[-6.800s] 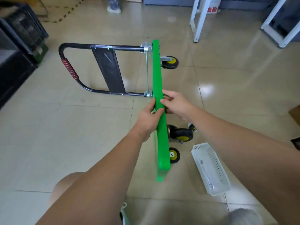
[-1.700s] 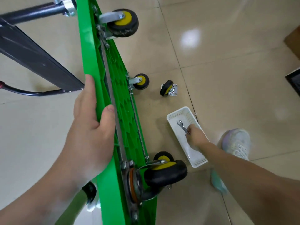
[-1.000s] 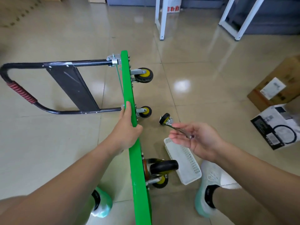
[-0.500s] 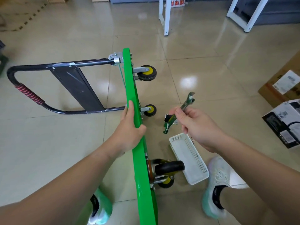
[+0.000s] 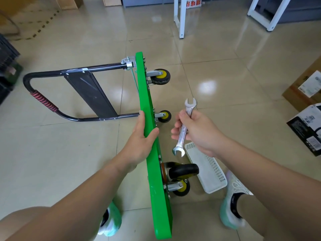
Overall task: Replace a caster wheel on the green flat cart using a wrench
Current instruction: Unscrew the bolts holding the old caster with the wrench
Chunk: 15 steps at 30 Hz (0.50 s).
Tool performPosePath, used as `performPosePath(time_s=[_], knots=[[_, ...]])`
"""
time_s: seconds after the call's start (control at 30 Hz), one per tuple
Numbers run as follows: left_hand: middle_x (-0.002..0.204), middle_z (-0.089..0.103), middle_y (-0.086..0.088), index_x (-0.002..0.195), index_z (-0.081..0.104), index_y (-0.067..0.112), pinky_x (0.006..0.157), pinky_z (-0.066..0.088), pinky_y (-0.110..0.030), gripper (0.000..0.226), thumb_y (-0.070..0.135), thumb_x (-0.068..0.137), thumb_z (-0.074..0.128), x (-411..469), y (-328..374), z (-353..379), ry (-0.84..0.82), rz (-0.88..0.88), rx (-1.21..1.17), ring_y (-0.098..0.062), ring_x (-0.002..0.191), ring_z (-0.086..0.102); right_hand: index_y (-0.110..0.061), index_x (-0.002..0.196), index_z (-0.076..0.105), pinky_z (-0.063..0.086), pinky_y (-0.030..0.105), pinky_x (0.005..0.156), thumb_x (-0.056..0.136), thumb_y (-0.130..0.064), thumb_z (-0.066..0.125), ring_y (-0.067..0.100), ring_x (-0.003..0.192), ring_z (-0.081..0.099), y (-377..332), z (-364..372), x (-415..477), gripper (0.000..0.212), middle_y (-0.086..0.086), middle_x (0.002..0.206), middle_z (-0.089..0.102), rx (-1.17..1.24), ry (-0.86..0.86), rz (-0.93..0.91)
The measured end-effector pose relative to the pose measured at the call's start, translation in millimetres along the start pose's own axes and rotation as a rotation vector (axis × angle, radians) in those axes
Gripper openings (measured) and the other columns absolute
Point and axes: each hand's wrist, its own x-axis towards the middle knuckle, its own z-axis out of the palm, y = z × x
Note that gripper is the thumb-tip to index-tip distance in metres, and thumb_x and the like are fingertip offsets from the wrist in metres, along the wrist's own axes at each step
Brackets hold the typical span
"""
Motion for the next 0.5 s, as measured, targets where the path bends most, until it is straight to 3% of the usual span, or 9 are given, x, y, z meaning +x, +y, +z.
performPosePath(time_s=[0.1,0.2,0.33,0.4,0.5], knots=[[0.167,0.027,0.02,0.159,-0.003,0.055,0.121,0.038,-0.042,0.084,0.056,0.096,0.052,-11.3,-7.9,1.3,-0.016,-0.003,-0.035,-0.011,0.146,0.043,-0.012,0.094,0.059,0.058,0.044,0.094,0.107,-0.023,0.041,0.022,0.085,0.07,1.6,8.3,-4.1,0.025,0.0,0.078,0.061,-0.128,-0.062,-0.065],[0.165,0.031,0.021,0.158,0.0,0.059,0.12,0.04,-0.045,0.081,0.056,0.095,0.051,-18.1,-12.6,0.9,-0.033,-0.019,-0.069,-0.012,0.144,0.046,-0.011,0.099,0.058,0.053,0.047,0.101,0.108,-0.026,0.039,0.018,0.081,0.064,6.2,16.9,-8.4,0.025,-0.002,0.08,0.056,-0.136,-0.075,-0.044],[0.163,0.037,0.019,0.158,0.003,0.061,0.118,0.042,-0.045,0.072,0.044,0.105,0.048,-27.0,-13.5,2.1,-0.058,-0.012,-0.1,-0.014,0.14,0.051,-0.01,0.113,0.062,0.046,0.041,0.084,0.109,-0.033,0.033,0.014,0.07,0.045,7.7,25.5,-12.1,0.037,-0.001,0.078,0.042,0.175,-0.112,-0.008],[0.161,0.04,0.019,0.158,0.004,0.062,0.116,0.045,-0.045,0.071,0.041,0.106,0.048,-30.1,-13.7,2.0,-0.058,-0.023,-0.122,-0.012,0.135,0.056,-0.012,0.115,0.064,0.045,0.04,0.084,0.109,-0.032,0.033,0.015,0.077,0.047,6.0,26.4,-11.7,0.038,-0.001,0.082,0.043,0.178,-0.089,-0.041],[0.156,0.048,0.012,0.157,0.003,0.063,0.112,0.048,-0.044,0.071,0.039,0.108,0.049,-31.6,-13.2,2.1,-0.063,-0.041,-0.137,-0.013,0.127,0.063,-0.022,0.107,0.068,0.047,0.045,0.102,0.107,-0.029,0.04,0.014,0.097,0.058,2.6,23.5,-12.6,0.029,-0.005,0.089,0.058,0.008,-0.076,-0.082]])
